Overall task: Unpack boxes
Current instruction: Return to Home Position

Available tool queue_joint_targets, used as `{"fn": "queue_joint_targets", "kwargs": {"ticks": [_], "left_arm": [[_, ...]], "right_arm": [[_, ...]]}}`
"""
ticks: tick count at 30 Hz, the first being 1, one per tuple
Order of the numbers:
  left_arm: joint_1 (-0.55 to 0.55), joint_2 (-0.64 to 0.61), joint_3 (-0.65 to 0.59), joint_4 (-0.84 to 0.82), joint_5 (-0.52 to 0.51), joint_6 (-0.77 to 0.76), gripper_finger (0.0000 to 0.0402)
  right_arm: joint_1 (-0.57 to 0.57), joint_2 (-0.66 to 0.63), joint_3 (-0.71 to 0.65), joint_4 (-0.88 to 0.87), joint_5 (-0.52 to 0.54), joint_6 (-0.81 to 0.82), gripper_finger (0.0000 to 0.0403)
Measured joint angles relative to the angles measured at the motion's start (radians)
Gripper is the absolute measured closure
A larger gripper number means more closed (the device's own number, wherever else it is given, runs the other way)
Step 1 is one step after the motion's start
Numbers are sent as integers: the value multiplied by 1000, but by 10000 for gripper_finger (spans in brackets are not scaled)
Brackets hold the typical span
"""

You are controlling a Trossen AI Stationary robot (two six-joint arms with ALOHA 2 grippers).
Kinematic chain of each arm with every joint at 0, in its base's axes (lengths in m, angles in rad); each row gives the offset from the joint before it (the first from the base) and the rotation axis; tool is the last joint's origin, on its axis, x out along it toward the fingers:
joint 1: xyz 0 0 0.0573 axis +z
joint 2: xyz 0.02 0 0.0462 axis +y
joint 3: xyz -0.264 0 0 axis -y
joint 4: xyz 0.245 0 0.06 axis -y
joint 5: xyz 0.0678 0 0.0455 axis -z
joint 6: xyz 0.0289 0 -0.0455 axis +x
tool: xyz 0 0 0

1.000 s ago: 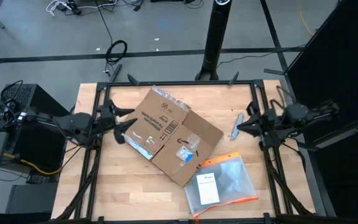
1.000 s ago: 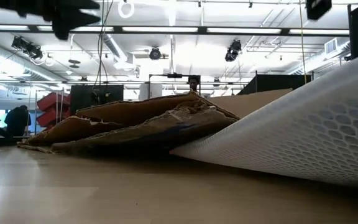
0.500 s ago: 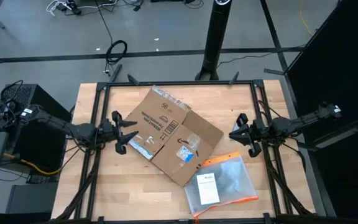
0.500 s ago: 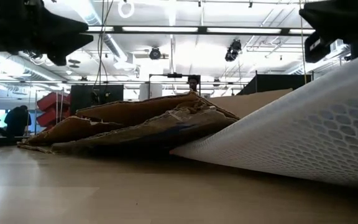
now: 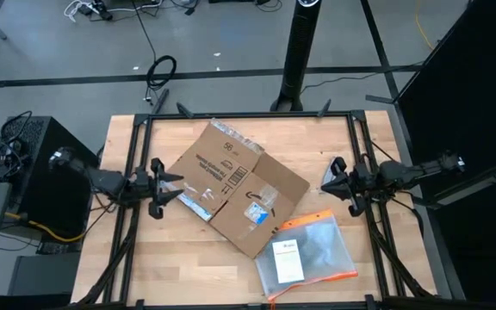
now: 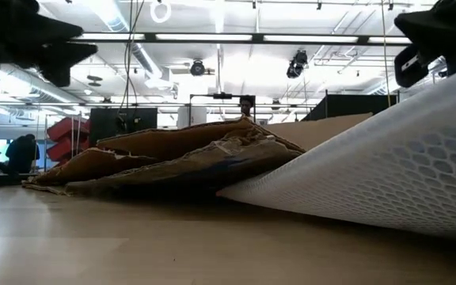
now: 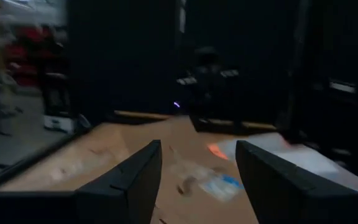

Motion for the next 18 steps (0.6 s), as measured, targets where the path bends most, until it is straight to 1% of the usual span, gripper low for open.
{"fn": "queue_joint_targets", "kwargs": {"ticks": [6,8,9,13,18], "left_arm": [[-69,-123,71,-243,-10,-27,203],[-71,-126,106,-315,-1,-70,204],[-72,-126,117,-340,19,-95,204],[-73,-126,126,-358,133,-127,204],[-73,-126,77,-294,187,-123,204]], "right_arm": [[-25,-100,-5,-105,-5,-30,379],[-47,-108,-9,-116,-5,-32,375],[-56,-108,-9,-121,-11,-22,373],[-69,-105,-9,-140,-37,-6,367],[-69,-105,-9,-150,-40,40,366]]}}
